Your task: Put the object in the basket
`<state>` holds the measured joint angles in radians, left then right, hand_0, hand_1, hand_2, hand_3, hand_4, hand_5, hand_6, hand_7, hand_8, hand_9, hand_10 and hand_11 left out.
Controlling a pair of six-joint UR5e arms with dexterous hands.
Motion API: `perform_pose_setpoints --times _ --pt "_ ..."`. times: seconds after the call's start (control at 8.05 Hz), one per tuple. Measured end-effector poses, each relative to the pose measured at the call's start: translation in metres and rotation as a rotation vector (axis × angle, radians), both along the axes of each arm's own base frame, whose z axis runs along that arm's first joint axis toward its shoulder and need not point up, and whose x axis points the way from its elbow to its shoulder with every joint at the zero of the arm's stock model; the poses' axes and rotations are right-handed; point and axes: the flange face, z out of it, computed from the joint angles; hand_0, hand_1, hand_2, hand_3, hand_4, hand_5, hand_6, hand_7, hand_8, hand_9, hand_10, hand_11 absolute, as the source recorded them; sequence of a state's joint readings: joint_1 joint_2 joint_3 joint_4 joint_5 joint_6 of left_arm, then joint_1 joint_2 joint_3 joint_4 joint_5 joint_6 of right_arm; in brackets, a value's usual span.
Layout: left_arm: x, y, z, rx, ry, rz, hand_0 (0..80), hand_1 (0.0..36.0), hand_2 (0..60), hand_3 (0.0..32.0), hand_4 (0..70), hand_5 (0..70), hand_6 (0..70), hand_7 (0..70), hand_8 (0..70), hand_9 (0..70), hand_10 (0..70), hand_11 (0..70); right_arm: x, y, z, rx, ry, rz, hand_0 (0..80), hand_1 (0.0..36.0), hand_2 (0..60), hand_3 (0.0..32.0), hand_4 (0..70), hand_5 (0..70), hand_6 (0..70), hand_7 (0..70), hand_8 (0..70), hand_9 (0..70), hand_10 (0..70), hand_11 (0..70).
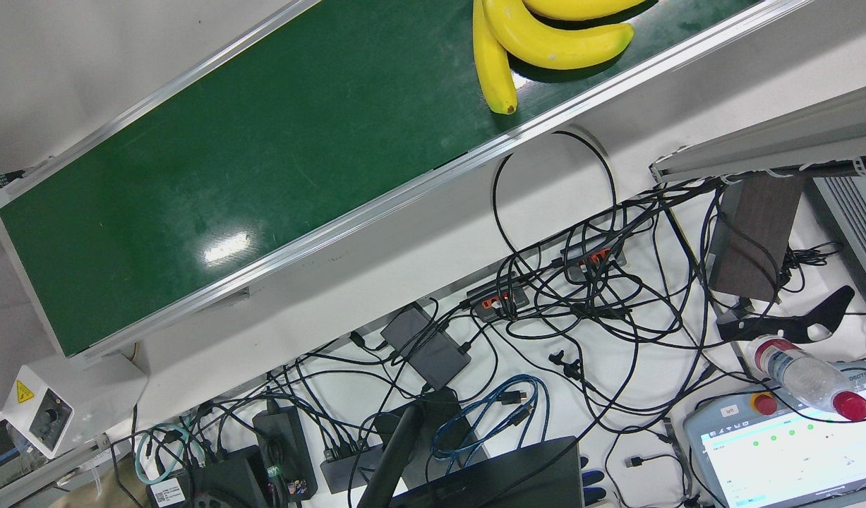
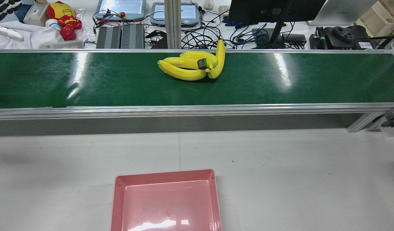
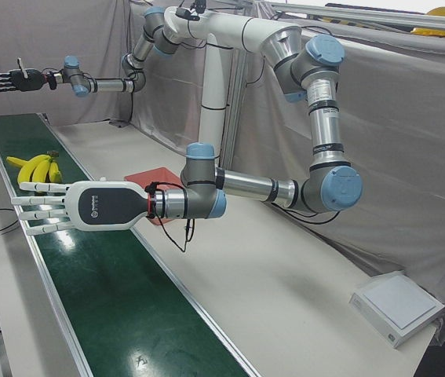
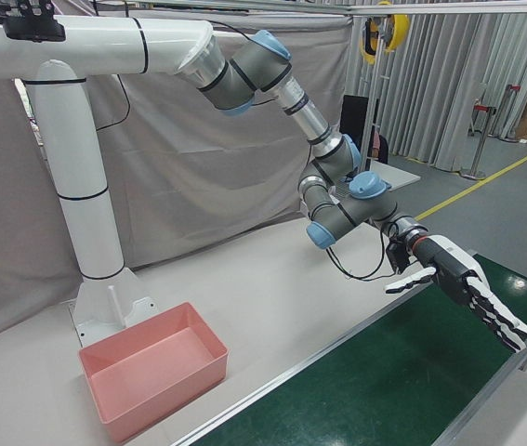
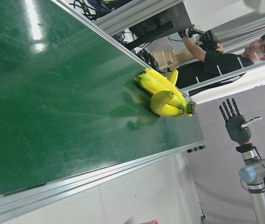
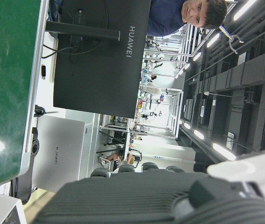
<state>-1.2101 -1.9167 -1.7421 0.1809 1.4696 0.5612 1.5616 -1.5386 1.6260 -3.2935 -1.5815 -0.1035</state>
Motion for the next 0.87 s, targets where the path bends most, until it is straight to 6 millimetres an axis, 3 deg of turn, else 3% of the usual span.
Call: perform_pose_setpoints --times 0.62,0.87 --pt "0.038 0.01 0.015 -0.019 -0.028 0.056 54.8 13.5 0.0 5.2 7.1 3.7 0.0 2.1 5.3 7.4 2.1 4.9 0.0 0.0 0.001 -0.001 0.0 0.0 0.0 0.0 0.0 0.0 0.0 0.0 0.0 0.0 0.0 0.0 0.0 0.0" --pt "0.048 0.013 0.018 -0.015 -0.051 0.065 55.6 13.8 0.0 6.2 6.9 3.7 0.0 2.2 5.3 7.3 1.9 4.8 0.0 0.0 0.001 -0.001 0.001 -0.001 0.0 0.0 0.0 0.0 0.0 0.0 0.0 0.0 0.0 0.0 0.0 0.0"
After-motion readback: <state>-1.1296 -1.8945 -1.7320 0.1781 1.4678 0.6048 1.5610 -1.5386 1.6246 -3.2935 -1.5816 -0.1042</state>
